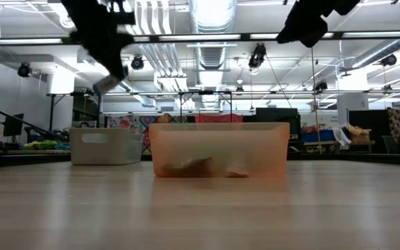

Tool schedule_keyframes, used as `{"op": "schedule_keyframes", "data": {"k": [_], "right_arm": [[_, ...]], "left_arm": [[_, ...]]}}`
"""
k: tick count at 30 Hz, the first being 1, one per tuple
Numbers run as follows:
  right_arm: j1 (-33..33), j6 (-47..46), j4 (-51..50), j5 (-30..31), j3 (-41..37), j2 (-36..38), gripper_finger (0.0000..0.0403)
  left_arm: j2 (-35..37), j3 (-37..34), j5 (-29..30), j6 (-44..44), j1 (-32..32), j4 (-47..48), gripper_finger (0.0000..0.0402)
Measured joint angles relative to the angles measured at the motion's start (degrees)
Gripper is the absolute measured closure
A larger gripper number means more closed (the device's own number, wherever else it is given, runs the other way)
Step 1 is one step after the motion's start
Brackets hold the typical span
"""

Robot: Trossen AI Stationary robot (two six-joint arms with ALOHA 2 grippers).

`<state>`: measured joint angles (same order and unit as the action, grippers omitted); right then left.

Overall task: Sort candy
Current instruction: Put the blue chocolate bar into the gray bin

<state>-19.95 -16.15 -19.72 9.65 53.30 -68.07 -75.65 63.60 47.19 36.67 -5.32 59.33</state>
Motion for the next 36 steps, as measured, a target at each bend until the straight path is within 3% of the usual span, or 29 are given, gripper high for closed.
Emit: {"op": "schedule_keyframes", "data": {"k": [4, 8, 11, 14, 27, 36], "right_arm": [[0.07, -0.84, 0.42, 1.46, -0.54, -0.36, 0.0197], [0.07, -0.97, 1.4, 2.38, -0.7, -0.3, 0.0197], [0.07, -1.38, 1.76, 2.4, -0.7, -0.27, 0.0197], [0.07, -2.12, 1.78, 2.42, -0.7, -0.29, 0.0197], [0.07, -2.6, 1.78, 2.45, -0.72, -0.3, 0.0197], [0.07, -9.58, -4.32, 2.27, 1.67, -0.05, 0.0197]], "left_arm": [[3.62, -7.1, -8.43, -14.22, 15.25, -13.73, 0.0389], [3.67, -12.37, -24.29, -26.27, 31.27, -28.66, 0.0389], [1.62, -14.74, -33.02, -28.59, 41.4, -34.64, 0.0388], [-0.5, -15.3, -35.89, -27.33, 47.95, -35.84, 0.0379], [-5.01, -15.44, -35.77, -29.25, 50.34, -35.77, 0.0362], [-3.92, -15.42, -35.76, -29.96, 50.17, -35.71, 0.0338]]}}
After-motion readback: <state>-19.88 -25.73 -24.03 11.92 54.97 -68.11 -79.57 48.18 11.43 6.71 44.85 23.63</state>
